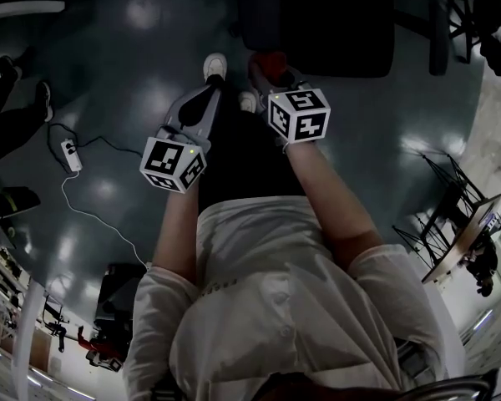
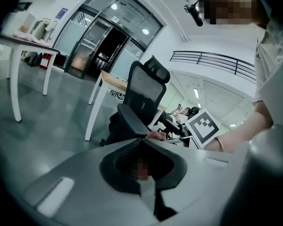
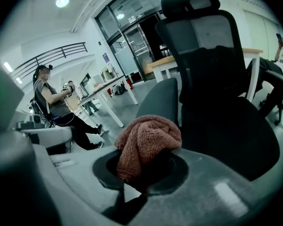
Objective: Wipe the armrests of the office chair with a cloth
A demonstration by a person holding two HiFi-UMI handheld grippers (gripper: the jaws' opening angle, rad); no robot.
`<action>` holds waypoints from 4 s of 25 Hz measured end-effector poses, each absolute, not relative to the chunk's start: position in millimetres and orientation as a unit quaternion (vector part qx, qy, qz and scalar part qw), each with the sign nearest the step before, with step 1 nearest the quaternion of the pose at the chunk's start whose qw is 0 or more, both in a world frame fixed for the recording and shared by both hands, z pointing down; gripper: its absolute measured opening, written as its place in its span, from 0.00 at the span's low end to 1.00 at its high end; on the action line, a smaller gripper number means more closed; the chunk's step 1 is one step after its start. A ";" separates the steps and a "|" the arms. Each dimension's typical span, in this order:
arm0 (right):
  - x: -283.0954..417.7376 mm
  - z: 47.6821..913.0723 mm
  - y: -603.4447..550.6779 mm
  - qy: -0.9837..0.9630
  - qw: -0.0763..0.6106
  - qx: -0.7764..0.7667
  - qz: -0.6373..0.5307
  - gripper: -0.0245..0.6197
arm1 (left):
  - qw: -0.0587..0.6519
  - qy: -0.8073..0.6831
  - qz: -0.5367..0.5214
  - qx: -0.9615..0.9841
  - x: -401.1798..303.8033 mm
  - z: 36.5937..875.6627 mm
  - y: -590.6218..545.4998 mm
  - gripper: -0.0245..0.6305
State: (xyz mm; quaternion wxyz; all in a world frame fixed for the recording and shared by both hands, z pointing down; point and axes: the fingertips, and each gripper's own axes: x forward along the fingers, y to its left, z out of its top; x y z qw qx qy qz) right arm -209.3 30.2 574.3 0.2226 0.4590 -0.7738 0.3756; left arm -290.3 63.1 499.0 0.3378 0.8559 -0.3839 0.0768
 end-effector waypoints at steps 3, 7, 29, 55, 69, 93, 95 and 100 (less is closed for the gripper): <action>-225.1 576.2 26.3 -0.774 0.215 0.458 0.381 0.11 | 0.342 -0.394 0.075 0.850 -298.8 501.1 63.2 0.06; -255.7 574.3 20.2 -0.793 0.212 0.425 0.381 0.11 | 0.348 -0.404 0.076 0.842 -309.8 505.7 60.2 0.06; -199.9 453.5 -255.1 -0.834 0.185 0.497 0.155 0.11 | 0.349 -0.378 0.080 0.853 -334.5 490.9 -94.0 0.06; -196.3 563.4 -244.9 -0.784 0.366 0.426 0.263 0.11 | 0.381 -0.340 0.090 0.855 -325.6 525.9 -137.0 0.06; -279.5 564.4 -211.0 -0.828 0.421 0.298 0.220 0.11 | 0.396 -0.385 0.067 0.831 -353.6 524.6 -107.9 0.06; -291.5 553.6 -68.9 -0.858 0.416 0.225 0.203 0.11 | 0.385 -0.418 0.043 0.822 -326.6 517.6 2.4 0.06; -292.2 551.9 -57.2 -0.859 0.413 0.223 0.206 0.11 | 0.382 -0.419 0.041 0.823 -326.4 515.7 8.5 0.06; -289.2 549.7 -24.4 -0.862 0.411 0.214 0.204 0.11 | 0.377 -0.420 0.040 0.824 -321.9 513.4 25.2 0.06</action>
